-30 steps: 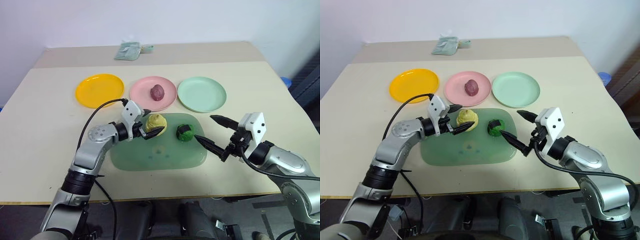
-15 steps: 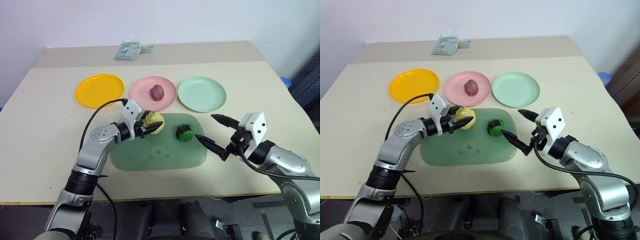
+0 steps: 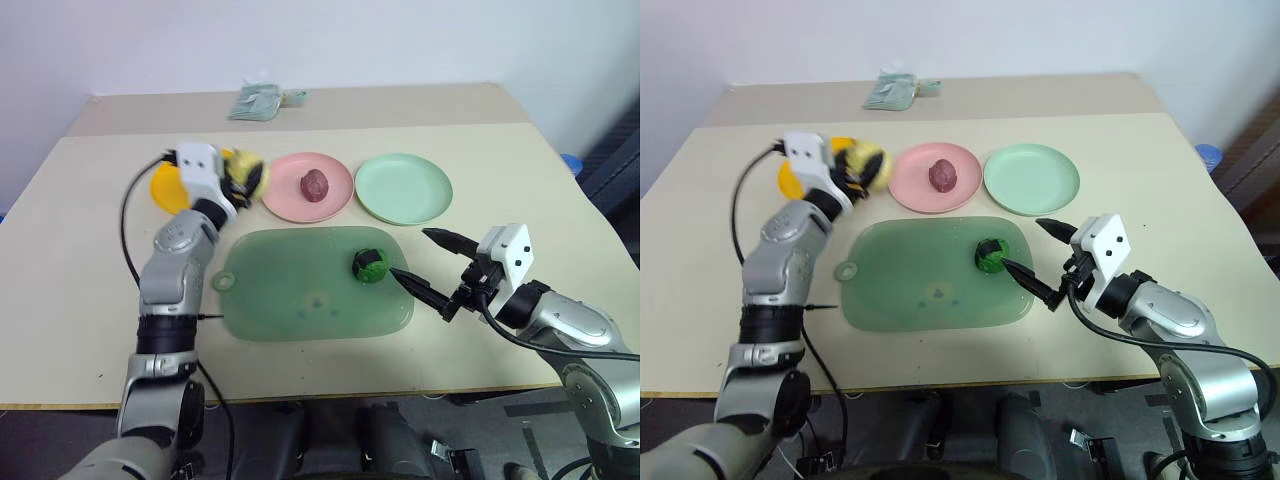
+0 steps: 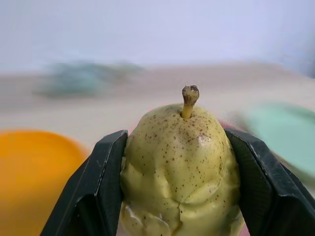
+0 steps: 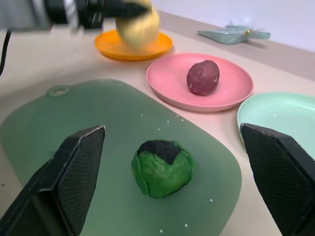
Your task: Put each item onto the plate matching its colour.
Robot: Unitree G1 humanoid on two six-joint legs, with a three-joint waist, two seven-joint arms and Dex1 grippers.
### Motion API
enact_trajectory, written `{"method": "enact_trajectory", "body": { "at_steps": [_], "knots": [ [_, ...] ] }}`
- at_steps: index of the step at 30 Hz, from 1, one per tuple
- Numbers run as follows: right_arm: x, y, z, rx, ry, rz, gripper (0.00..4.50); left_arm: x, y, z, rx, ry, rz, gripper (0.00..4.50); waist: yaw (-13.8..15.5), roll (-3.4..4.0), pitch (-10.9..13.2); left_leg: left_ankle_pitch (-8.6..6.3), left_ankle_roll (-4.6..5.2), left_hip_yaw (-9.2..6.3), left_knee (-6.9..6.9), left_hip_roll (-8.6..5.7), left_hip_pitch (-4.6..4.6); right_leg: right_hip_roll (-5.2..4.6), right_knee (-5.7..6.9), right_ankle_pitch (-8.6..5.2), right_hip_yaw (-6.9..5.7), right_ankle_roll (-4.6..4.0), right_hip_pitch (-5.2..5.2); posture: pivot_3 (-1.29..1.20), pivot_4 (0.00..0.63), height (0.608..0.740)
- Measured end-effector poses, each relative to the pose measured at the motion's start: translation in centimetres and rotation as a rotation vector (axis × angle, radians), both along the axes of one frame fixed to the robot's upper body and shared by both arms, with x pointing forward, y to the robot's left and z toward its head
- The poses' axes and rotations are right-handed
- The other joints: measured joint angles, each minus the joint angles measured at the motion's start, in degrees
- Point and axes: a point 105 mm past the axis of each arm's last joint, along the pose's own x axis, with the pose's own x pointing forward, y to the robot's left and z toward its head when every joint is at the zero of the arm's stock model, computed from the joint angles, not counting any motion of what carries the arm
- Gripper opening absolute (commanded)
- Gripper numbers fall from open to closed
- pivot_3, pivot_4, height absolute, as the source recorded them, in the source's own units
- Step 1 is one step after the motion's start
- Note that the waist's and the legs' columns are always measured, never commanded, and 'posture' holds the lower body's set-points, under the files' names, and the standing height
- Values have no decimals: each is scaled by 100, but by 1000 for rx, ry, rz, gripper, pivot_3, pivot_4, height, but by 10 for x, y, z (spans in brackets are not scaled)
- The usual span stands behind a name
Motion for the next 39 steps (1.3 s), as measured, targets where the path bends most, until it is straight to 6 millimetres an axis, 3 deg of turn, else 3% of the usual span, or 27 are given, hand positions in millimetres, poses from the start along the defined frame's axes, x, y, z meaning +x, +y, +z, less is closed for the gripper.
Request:
{"method": "enact_trajectory", "body": {
  "at_steps": [2,5,8,11,15,21,28,34,39],
  "knots": [
    [3,-1,0,-2,-1,-5,4500,11,16,-1,-3,17,131,2442,14,-2,-2,0,0,0,2,0,0,0,1,0,-1,0,1,0,150,740],
    [5,2,2,-3,-8,5,4500,24,35,-21,-1,98,280,2442,11,-4,-2,0,0,0,3,-1,0,0,3,0,-1,0,0,0,150,740],
    [8,1,1,-7,-10,2,4500,30,44,-40,1,154,352,2442,9,-8,-2,0,0,0,3,-1,-1,0,3,0,-1,1,-1,0,150,740],
    [9,0,0,-12,-11,0,4500,34,48,-45,3,158,397,2442,5,-10,-2,0,0,0,3,-1,-1,0,4,0,-1,1,-1,0,150,740],
    [11,3,2,-16,-23,12,4500,36,49,-45,-1,131,406,4303,-10,-10,-2,0,0,0,2,-1,-1,0,5,0,-1,1,-2,0,150,740],
    [14,5,3,-13,-28,18,4500,31,46,-35,-26,67,344,4415,-18,-11,-3,0,0,1,2,-1,-1,-1,7,0,0,1,-4,0,150,740],
    [27,17,-9,-7,12,20,4500,-11,29,-18,5,-90,24,4415,-41,-8,-6,1,-1,2,1,0,0,0,12,0,2,0,-9,0,150,740],
    [41,30,-35,-19,97,21,4500,-89,-15,-27,141,-88,-592,4415,-33,-1,-12,1,-1,3,-1,1,0,0,12,-1,4,-2,-8,0,150,740],
    [45,35,-48,-27,146,37,4500,-132,-22,-37,237,-7,-900,4415,-15,3,-13,-1,0,3,-3,1,7,0,8,-1,4,-3,-1,0,150,740]
  ]
}}
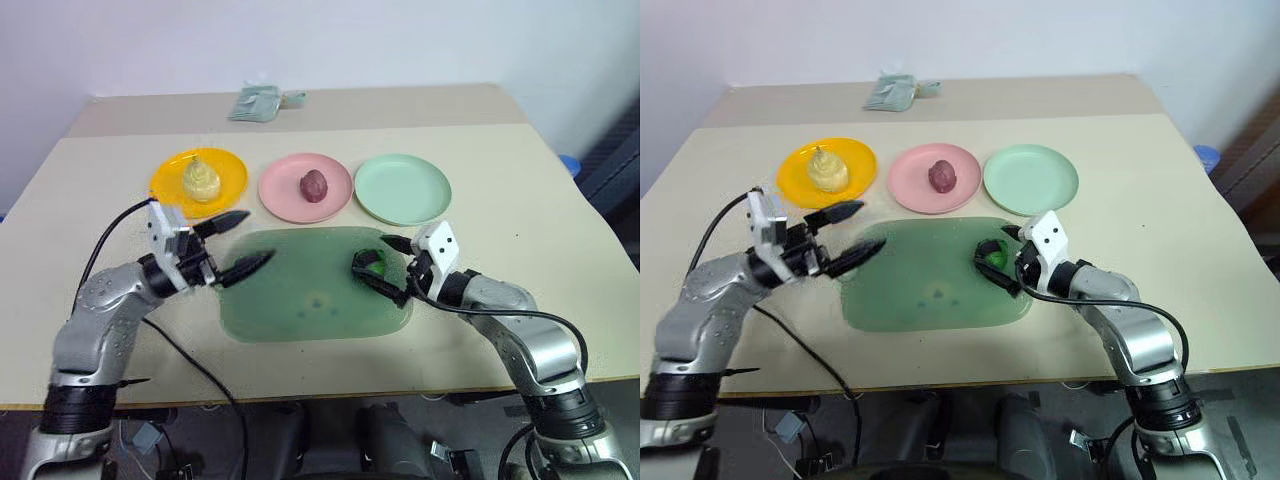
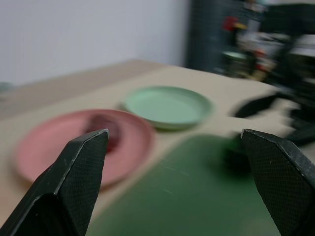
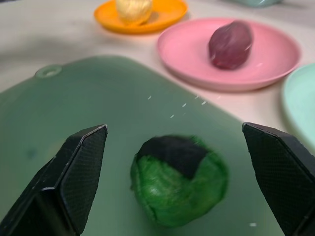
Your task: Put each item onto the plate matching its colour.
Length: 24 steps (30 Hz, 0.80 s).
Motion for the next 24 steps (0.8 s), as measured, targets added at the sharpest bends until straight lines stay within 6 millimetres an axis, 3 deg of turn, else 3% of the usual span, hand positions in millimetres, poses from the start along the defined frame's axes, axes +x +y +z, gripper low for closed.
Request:
{"method": "enact_trajectory", "body": {
  "at_steps": [12,15,17,24],
  "knots": [
    [6,4,-19,-1,68,28,4500,-47,4,-19,192,92,-269,4415,-8,5,0,-1,-1,3,-12,1,10,0,-3,-1,4,-1,0,0,150,740],
    [8,5,-21,5,73,30,3688,-51,4,-22,205,96,-287,4500,1,5,0,-1,0,2,-12,1,12,0,-7,-1,4,-1,-1,0,150,740],
    [9,6,-20,13,73,32,2806,-51,4,-22,207,89,-286,4500,-1,5,0,-2,1,3,-12,1,14,0,-9,-1,4,-1,0,0,150,740],
    [26,8,1,44,-2,-2,2806,-37,-2,-19,142,59,-144,4500,-2,6,0,-2,1,3,-14,1,15,0,-9,0,4,-1,0,0,150,740]
  ]
}}
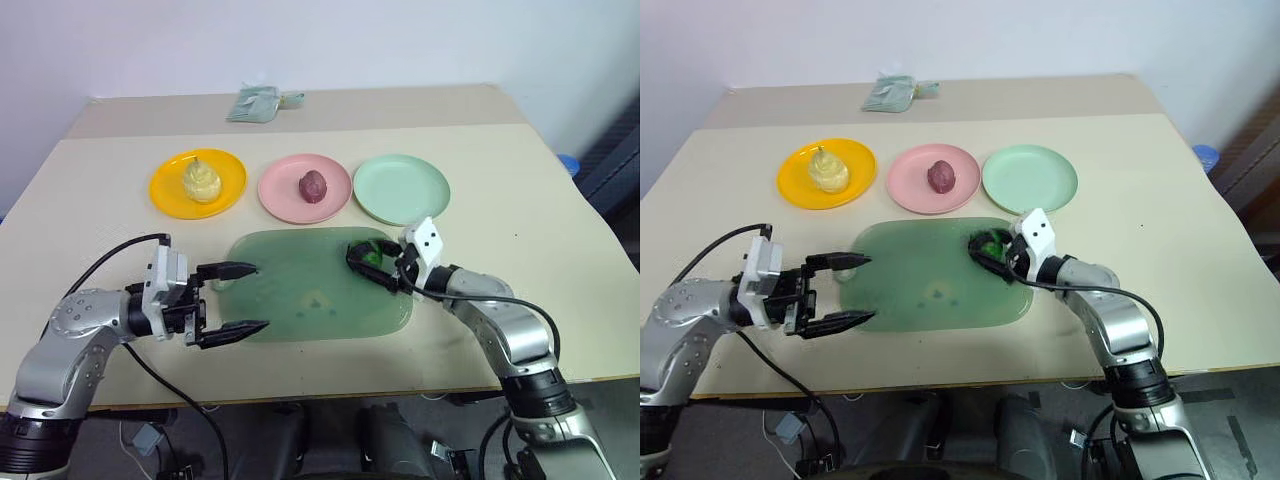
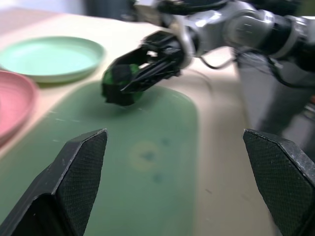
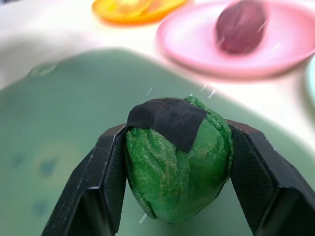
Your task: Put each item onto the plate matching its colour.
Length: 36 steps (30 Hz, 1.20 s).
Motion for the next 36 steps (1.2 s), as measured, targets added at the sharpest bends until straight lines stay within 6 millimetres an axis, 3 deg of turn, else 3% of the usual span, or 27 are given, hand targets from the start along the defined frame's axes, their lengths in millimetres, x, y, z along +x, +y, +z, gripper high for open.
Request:
{"method": "enact_trajectory", "body": {
  "at_steps": [6,9,13,16,17,20,25,28,31,36],
  "knots": [
    [45,-17,34,8,-108,-112,2806,29,-16,6,-88,-28,224,4500,0,-1,0,0,0,2,2,-1,0,0,2,0,-1,1,8,0,150,740],
    [84,-29,47,-11,-160,-229,2806,48,-28,9,-121,-32,352,4500,-28,-1,0,1,-1,5,2,0,2,2,4,0,0,1,14,0,150,740],
    [118,-35,46,-46,-176,-331,2806,56,-47,8,-136,-41,410,4500,-71,-1,0,2,-2,8,-3,1,2,2,3,0,0,0,10,0,150,740],
    [127,-34,35,-62,-150,-360,2806,57,-51,7,-135,-48,437,4500,-138,-1,0,2,-2,7,-7,1,1,2,0,0,0,0,10,0,150,740],
    [129,-35,30,-71,-138,-369,3370,58,-50,7,-135,-47,448,4500,-153,-1,0,2,-2,7,-7,1,1,2,1,0,0,0,10,0,150,740],
    [132,-43,18,-93,-97,-416,4480,59,-47,4,-120,-56,491,4500,-172,0,0,3,-2,7,-6,2,1,4,1,0,2,0,9,0,150,740],
    [133,-47,23,-87,-124,-431,4480,59,-42,-3,-122,-36,543,4500,-174,2,0,3,-2,7,-7,2,1,5,1,0,3,0,8,0,150,740],
    [128,-46,32,-46,-155,-359,4480,50,-29,-11,-106,-18,554,4500,-182,3,0,2,-2,7,-9,4,1,6,1,0,4,0,6,0,150,740],
    [108,-59,36,-8,-213,-265,4480,39,-1,-20,-59,-2,595,4500,-129,6,-1,1,-1,0,-7,3,1,6,-1,0,2,0,10,0,150,740],
    [47,-84,9,-31,-180,-256,4480,28,33,-13,-66,-20,631,4500,-5,19,-1,-1,2,4,-2,0,-1,3,-5,0,8,0,12,0,150,740]
  ]
}}
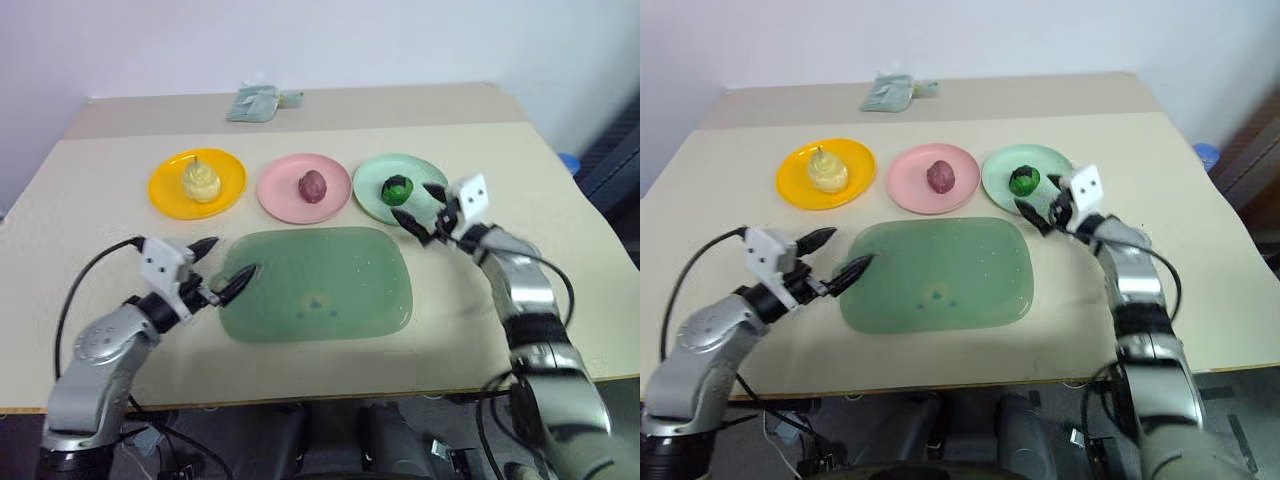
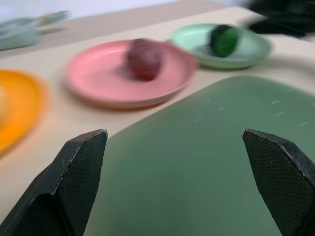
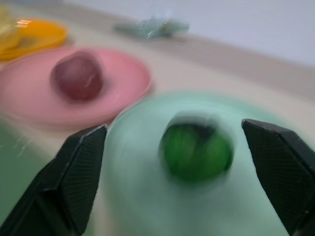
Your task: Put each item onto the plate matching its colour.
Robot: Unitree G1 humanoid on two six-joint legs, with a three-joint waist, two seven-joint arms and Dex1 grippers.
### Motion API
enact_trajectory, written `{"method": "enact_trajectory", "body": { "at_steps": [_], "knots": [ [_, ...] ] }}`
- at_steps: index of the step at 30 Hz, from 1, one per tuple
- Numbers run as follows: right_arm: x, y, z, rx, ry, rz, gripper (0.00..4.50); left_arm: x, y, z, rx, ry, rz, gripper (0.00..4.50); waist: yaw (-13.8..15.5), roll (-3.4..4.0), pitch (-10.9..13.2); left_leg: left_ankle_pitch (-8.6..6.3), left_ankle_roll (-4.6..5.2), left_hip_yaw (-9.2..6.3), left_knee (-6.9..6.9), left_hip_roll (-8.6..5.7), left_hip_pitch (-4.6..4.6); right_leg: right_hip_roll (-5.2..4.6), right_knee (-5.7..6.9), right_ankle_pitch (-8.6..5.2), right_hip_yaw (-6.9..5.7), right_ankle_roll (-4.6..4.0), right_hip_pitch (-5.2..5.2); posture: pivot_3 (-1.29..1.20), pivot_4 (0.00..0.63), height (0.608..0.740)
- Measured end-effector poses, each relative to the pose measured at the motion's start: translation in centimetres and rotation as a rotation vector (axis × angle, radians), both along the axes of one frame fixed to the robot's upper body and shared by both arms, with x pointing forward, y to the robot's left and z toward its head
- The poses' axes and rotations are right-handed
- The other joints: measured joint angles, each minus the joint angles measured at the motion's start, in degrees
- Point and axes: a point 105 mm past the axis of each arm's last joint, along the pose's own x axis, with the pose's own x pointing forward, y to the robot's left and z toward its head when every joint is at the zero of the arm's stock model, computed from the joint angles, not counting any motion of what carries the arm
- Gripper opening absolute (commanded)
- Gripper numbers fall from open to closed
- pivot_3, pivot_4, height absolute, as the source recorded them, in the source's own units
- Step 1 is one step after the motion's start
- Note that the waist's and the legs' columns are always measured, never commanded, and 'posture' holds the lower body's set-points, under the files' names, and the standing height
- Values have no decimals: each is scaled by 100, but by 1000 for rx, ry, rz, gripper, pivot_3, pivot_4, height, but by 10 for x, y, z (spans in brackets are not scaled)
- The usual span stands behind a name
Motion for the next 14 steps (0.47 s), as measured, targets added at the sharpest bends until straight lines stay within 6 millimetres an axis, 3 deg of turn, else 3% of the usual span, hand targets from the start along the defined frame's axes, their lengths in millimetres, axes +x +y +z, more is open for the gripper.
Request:
{"method": "enact_trajectory", "body": {
  "at_steps": [5,8,14],
  "knots": [
    [-55,-25,17,-3,-16,-84,4480,-16,18,-7,-14,51,10,4500,15,6,-4,-14,19,-1,-6,2,6,-1,-1,-1,1,-1,6,0,150,740],
    [-85,-38,13,-4,30,-134,4480,-22,28,-13,-2,80,40,4500,25,7,-5,-25,39,-1,-3,2,6,-1,-7,-1,0,-1,13,0,150,740],
    [-109,-44,11,0,79,-146,4480,-28,28,-19,-11,109,38,4500,19,8,-6,-28,42,1,-4,3,16,-3,-8,-1,0,-1,25,0,150,740]
  ]
}}
